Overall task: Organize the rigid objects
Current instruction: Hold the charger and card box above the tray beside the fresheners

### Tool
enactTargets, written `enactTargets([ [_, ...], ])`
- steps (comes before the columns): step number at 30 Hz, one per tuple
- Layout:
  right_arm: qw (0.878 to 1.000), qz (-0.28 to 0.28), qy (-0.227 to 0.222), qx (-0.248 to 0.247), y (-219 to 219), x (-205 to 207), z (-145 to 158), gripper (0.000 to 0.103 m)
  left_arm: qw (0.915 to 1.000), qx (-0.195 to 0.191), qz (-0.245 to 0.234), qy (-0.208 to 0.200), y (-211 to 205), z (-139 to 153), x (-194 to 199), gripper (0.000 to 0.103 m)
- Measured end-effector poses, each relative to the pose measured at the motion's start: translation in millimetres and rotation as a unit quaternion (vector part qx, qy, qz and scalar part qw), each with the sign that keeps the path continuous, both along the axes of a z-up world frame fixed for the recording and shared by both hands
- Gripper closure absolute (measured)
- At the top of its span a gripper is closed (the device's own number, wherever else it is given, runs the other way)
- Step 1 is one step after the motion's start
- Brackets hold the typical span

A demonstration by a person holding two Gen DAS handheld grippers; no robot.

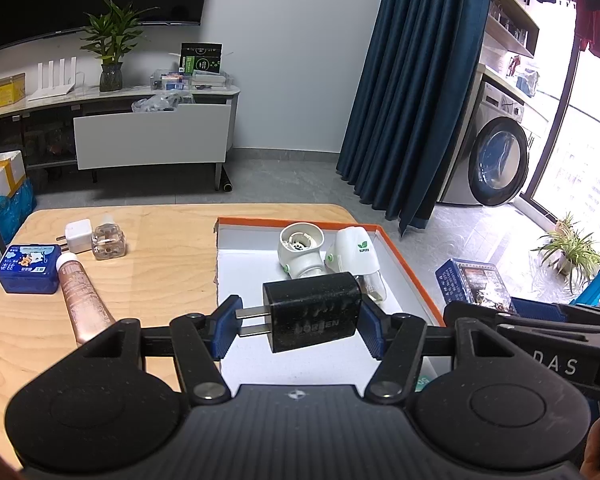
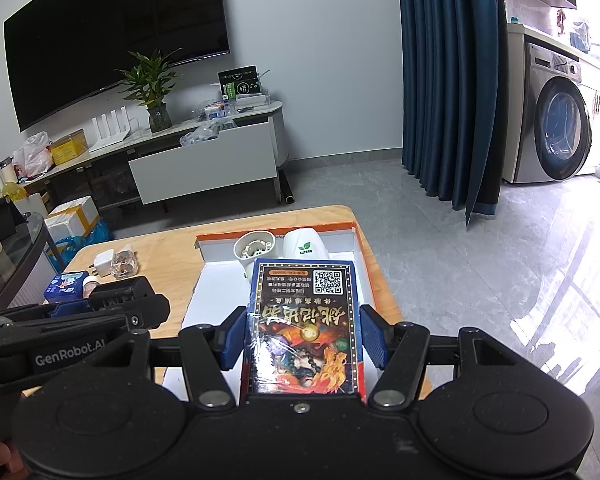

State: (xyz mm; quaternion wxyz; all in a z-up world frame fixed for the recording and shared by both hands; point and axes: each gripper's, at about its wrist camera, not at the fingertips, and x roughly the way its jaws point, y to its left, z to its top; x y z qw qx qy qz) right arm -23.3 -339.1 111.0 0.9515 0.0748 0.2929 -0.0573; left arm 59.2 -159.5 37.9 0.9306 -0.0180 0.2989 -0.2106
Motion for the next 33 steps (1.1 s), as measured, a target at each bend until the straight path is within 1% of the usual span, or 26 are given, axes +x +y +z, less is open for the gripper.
enactTargets([
  [17, 1.0, 0.0, 0.011, 0.003, 3, 0, -15, 0.031, 1.0, -0.001, 0.002, 0.009, -1, -7, 0, 0.041],
  [33, 0.999, 0.001, 0.041, 0.01, -8, 16, -30, 0.031, 0.9997, 0.006, 0.003, 0.022, -3, -16, 8, 0.041],
])
